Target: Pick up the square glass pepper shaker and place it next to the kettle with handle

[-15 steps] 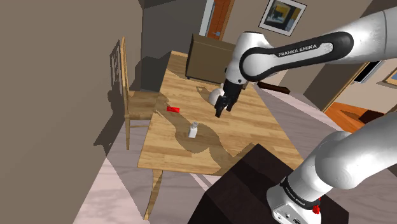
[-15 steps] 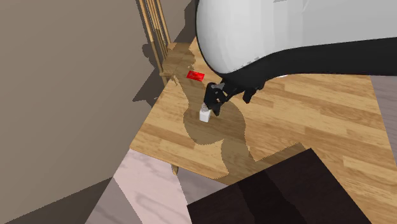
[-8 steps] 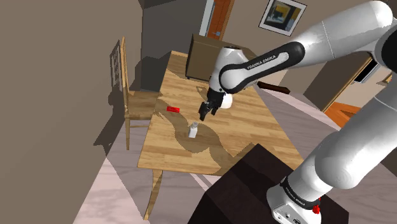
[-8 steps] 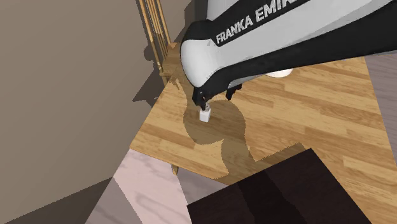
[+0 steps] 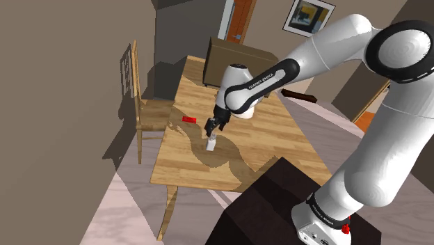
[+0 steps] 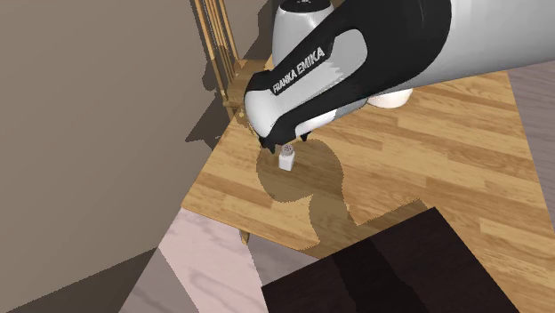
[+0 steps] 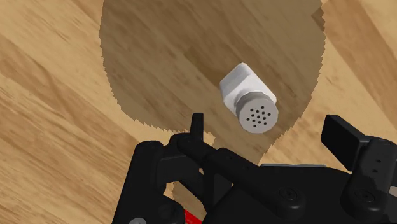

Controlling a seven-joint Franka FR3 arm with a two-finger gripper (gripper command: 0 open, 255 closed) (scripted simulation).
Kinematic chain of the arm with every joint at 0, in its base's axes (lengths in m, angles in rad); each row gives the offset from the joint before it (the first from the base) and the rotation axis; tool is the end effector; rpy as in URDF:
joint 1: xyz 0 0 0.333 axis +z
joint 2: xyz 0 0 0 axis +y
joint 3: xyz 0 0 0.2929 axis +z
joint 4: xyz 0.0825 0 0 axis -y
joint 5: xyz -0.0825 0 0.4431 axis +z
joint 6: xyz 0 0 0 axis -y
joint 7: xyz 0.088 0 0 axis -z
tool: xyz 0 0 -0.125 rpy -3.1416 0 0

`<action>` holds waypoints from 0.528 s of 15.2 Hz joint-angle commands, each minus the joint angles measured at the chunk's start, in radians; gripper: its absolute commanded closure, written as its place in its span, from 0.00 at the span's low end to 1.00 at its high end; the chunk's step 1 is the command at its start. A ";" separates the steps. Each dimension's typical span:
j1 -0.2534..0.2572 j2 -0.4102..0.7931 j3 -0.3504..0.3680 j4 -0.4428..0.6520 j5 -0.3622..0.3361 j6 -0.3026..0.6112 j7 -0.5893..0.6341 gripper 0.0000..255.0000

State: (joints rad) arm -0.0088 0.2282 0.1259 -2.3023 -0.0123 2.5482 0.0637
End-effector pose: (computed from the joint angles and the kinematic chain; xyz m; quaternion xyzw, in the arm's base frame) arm 0.5547 0.0684 0.1617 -0.9994 -0.0300 -0.0088 0.0115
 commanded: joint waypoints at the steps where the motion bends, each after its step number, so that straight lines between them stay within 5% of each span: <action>1: 0.002 0.029 -0.002 0.009 -0.006 0.021 0.004 0.00; 8: 0.006 0.072 -0.007 0.010 -0.015 0.063 0.010 0.00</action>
State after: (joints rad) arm -0.0033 0.2986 0.1193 -2.2933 -0.0267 2.6104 0.0732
